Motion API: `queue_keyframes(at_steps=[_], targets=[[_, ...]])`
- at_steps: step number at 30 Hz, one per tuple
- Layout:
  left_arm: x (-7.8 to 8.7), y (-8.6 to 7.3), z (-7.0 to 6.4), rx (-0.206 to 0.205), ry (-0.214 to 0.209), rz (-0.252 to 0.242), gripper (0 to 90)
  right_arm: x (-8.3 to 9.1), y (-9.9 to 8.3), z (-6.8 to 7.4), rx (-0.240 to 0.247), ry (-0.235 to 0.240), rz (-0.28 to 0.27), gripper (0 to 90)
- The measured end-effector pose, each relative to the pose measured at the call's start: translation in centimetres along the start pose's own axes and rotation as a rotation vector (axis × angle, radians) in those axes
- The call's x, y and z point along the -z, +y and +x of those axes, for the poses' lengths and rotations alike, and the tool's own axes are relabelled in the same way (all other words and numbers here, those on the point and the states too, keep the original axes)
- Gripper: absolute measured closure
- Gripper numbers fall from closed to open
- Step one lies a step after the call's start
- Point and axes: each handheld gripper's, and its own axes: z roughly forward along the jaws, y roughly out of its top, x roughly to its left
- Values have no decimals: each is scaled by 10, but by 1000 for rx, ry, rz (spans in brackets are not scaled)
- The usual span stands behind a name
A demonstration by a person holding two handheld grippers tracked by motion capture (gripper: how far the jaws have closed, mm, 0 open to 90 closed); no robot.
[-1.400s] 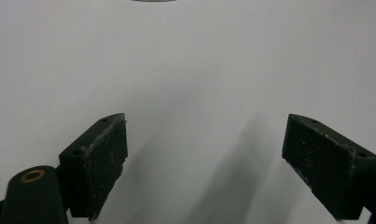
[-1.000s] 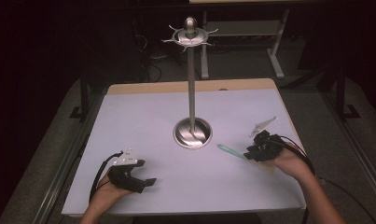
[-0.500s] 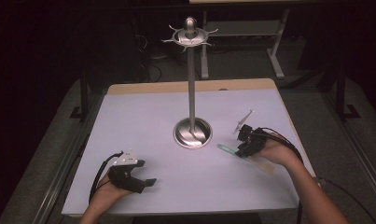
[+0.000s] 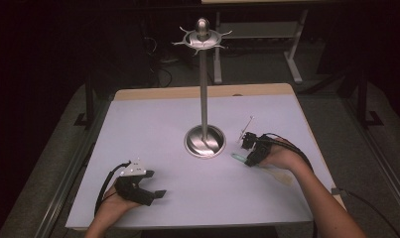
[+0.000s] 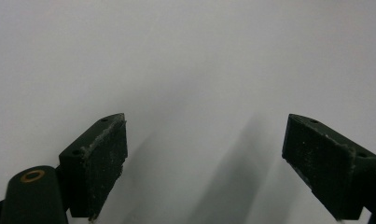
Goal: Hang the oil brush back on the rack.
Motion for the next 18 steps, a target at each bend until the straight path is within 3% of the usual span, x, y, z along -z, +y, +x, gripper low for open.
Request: queue_keyframes(at_steps=[8,12,18], targets=[[1,0,0,-1,0,4,137,-3,9,-2,-11,-6,52,738],[0,0,-1,-4,-4,5,137,-4,8,-6,-32,24,51,753],[-2,0,-2,-7,-10,17,137,-4,9,-10,-42,32,56,766]])
